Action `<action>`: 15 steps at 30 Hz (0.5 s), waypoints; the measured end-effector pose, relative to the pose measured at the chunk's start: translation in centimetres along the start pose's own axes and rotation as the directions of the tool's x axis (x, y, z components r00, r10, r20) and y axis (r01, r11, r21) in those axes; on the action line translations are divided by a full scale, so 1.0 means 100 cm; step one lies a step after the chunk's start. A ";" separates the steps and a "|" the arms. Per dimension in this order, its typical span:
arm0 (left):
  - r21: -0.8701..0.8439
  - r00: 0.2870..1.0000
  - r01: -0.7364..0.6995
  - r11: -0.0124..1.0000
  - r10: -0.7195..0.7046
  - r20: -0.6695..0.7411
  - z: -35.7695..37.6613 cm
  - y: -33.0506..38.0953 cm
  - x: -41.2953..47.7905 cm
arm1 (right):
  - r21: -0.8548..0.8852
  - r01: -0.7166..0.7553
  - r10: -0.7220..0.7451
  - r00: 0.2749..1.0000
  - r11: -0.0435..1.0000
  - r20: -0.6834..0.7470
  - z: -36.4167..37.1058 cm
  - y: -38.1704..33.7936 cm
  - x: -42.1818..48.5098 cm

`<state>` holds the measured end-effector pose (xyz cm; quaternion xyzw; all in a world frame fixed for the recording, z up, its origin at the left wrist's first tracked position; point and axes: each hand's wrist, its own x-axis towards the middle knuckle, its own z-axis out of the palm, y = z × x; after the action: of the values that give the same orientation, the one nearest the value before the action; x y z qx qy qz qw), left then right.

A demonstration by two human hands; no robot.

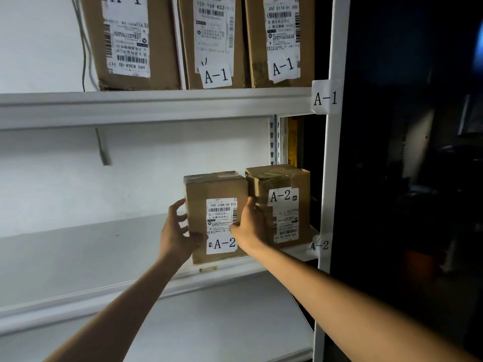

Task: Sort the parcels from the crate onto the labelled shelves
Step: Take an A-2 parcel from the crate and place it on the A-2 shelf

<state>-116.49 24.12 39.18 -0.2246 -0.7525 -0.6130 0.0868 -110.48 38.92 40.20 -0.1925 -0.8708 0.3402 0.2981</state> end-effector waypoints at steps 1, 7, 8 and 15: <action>-0.001 1.000 0.006 1.000 -0.006 0.010 0.000 0.001 0.001 | -0.019 0.004 -0.004 1.000 1.000 0.010 -0.002 -0.001 -0.001; 0.082 0.998 -0.012 0.997 0.006 0.065 -0.003 0.007 0.002 | -0.077 0.022 -0.020 0.999 0.997 0.026 -0.009 -0.012 -0.014; 0.081 0.995 -0.006 0.997 -0.002 0.099 -0.004 0.008 0.002 | -0.082 0.034 -0.031 0.999 0.996 0.032 -0.009 -0.014 -0.018; 0.338 0.961 0.025 0.941 -0.116 0.252 -0.032 0.021 -0.010 | -0.160 0.115 -0.091 0.984 0.980 0.150 -0.021 -0.020 -0.053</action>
<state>-115.13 21.15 41.35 -0.2604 -0.8573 -0.4442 -0.0015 -105.40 35.68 40.74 -0.1469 -0.9242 0.2626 0.2352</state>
